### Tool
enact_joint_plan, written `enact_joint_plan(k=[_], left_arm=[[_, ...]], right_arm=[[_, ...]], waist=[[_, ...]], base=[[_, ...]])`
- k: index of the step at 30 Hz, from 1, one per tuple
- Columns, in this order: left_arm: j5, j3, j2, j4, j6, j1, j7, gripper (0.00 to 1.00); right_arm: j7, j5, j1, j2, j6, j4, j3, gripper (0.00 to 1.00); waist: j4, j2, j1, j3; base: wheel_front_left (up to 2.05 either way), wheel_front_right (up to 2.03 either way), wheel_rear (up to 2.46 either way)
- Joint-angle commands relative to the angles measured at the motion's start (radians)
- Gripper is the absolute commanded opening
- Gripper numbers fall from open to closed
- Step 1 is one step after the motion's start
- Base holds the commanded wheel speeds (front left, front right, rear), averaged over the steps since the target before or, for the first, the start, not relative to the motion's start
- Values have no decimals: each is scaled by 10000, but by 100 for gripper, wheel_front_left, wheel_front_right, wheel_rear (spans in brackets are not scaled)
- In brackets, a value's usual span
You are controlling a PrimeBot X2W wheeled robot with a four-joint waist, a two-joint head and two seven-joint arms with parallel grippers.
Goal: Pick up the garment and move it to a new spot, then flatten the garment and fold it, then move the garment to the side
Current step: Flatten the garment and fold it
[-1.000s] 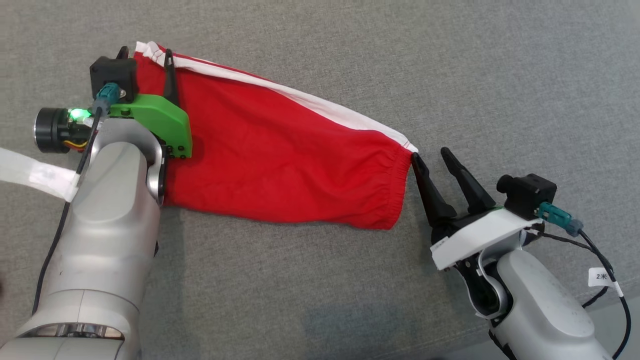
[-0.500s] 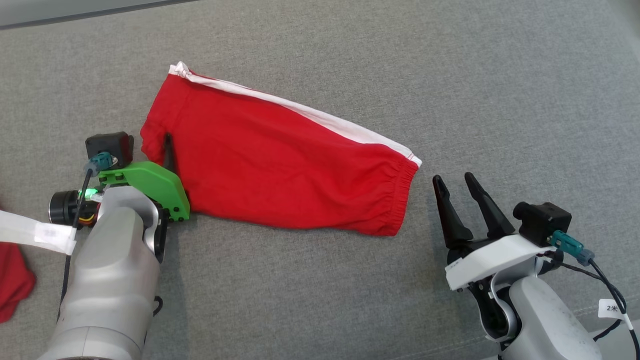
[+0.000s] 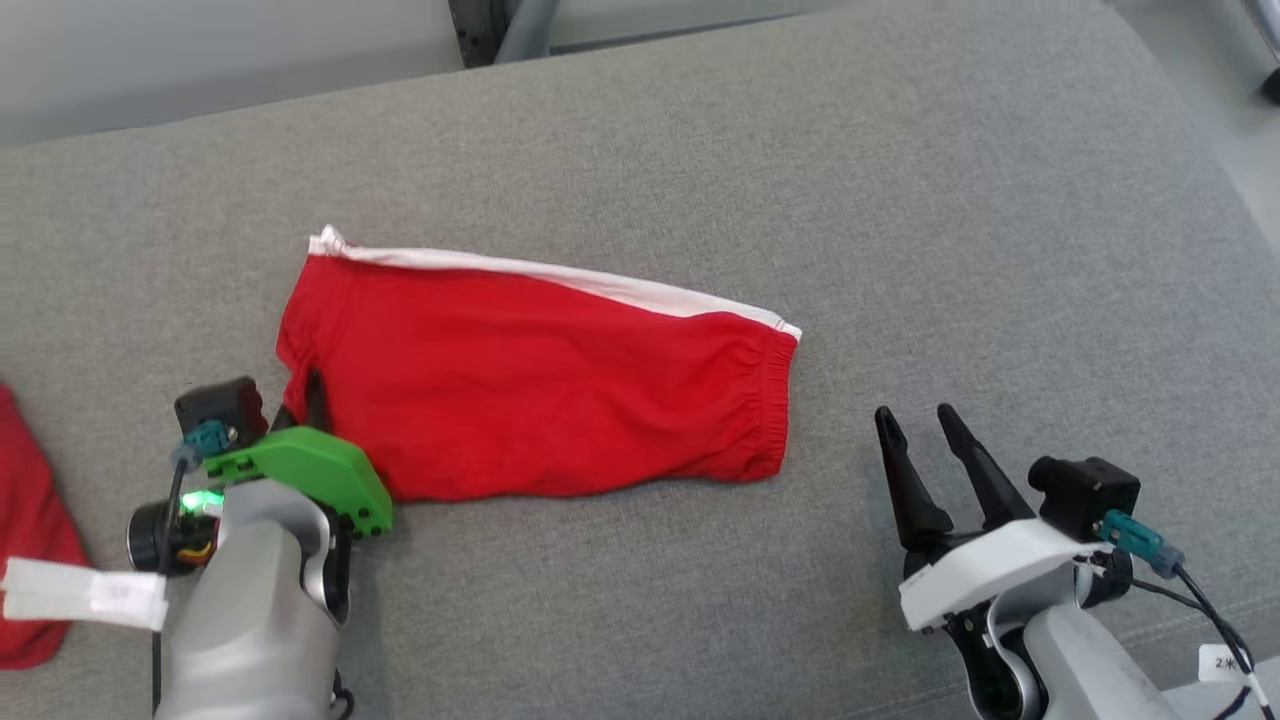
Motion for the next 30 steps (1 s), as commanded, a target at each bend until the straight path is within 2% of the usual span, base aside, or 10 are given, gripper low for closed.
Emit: enact_joint_plan(k=[1, 6, 14, 15, 16, 17, 22, 30], left_arm=[[-93, 90, -8, -107, 79, 280, 1, 0], [-257, 387, -155, -1179, 141, 1732, 0, 0], [-773, -16, -241, -2448, 187, 3491, -2, 0], [-831, -138, -239, -2628, 234, 3625, -2, 38], [-876, -233, -234, -2824, 293, 3756, -3, 88], [-864, -323, -233, -3042, 359, 3882, -2, 100], [-318, -530, -236, -4237, 738, 4536, -2, 100], [592, -39, -236, -6607, 971, 5805, -3, 100]], right_arm=[[2, -44, 177, -10, -3, 39, -31, 100], [2, -144, 762, 4, -3, 101, -314, 100], [2, -308, 1157, -36, -3, 169, -376, 100], [2, -314, 1162, -50, -3, 180, -355, 100], [2, -333, 1183, -50, -3, 173, -342, 100], [2, -341, 1195, -50, -3, 173, -333, 100], [2, -354, 1223, -94, -3, 141, -264, 100], [2, -667, 1112, 39, -3, -185, -335, 100]], waist=[[252, 30, 0, -667], [795, 30, 0, -1433], [1253, 30, 0, -1778], [1265, 30, 0, -1789], [1272, 30, 0, -1804], [1273, 30, 0, -1817], [1222, 30, 0, -1945], [1141, 30, 0, -2189]], base=[[0, 0, 0], [0, 0, 0], [0, 0, 0], [0, 0, 0], [0, 0, 0], [0, 0, 0], [0, 0, 0], [0, 0, 0]])
